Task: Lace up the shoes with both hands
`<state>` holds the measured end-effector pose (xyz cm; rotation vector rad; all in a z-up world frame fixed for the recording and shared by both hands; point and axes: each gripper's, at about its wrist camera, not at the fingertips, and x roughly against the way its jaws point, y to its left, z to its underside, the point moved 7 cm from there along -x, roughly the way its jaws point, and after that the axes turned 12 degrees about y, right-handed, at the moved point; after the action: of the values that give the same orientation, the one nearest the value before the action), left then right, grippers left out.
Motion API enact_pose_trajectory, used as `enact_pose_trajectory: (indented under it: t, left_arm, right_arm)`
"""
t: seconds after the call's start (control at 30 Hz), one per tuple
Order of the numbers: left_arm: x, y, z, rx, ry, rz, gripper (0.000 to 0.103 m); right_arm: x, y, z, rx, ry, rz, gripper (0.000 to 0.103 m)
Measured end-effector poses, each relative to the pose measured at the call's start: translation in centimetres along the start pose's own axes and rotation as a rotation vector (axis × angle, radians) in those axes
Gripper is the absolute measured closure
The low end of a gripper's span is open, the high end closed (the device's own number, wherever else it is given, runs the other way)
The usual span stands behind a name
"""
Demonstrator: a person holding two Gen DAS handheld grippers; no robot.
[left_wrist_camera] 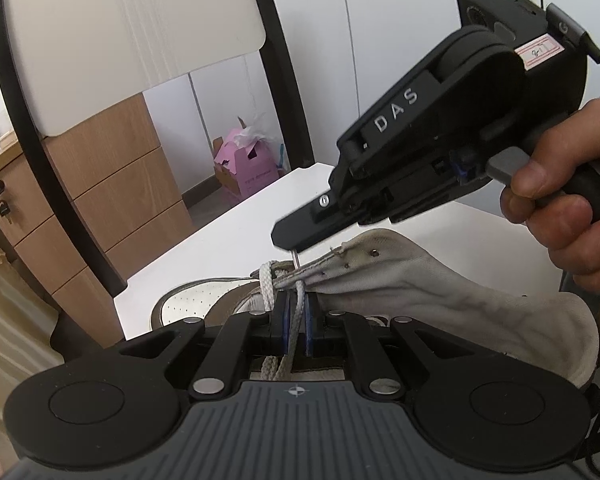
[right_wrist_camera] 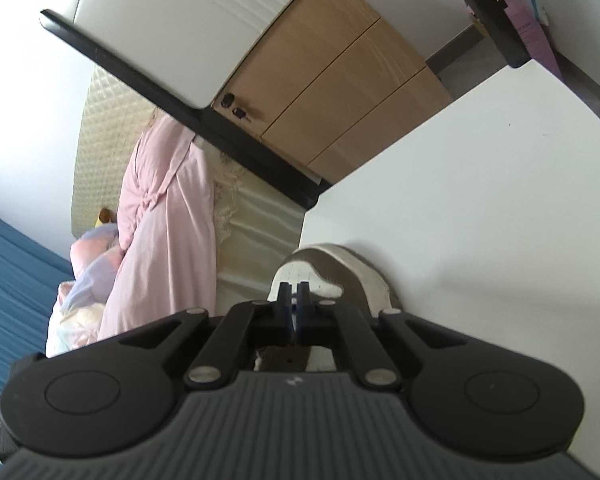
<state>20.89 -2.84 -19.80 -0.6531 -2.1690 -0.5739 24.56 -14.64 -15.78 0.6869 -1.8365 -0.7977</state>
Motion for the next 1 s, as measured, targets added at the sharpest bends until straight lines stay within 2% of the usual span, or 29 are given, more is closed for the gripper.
enact_pose_trajectory:
  t: [0.2, 0.5, 0.67, 0.7, 0.8, 0.93, 1.0]
  left_arm:
    - [-0.2, -0.4, 0.0, -0.007, 0.003, 0.0, 0.094]
    - [0.1, -0.4, 0.2, -0.003, 0.003, 0.001, 0.094]
    - [0.0, 0.0, 0.3, -0.002, 0.002, 0.003, 0.094]
    - [0.0, 0.0, 0.3, -0.004, 0.002, 0.002, 0.094]
    - [0.0, 0.2, 0.3, -0.001, 0.0, 0.004, 0.094]
    - [-0.1, 0.3, 0.3, 0.001, -0.003, 0.006, 0.094]
    - [-0.1, 0.3, 0.3, 0.002, -0.004, 0.006, 0.094]
  right_arm:
    - [2.4, -0.6, -2.3, -0.018, -0.123, 0.008, 0.103]
    - [1.7, -2.5, -1.2, -0.082, -0.059, 0.035, 0.099]
    - [1.8, -2.5, -0.7, -0.093, -0.052, 0.016, 0.096]
    - [1.7, -2.3, -0.6, -0.088, -0.054, 0.013, 0.093]
    - [1.9, -1.7, -0.5, -0.059, -0.071, 0.015, 0.07]
    - [1.8, -1.4, -0.6, -0.058, -0.075, -0.029, 0.056]
    - [1.6, -1.6, -0.4, -0.088, -0.068, -0.039, 0.054]
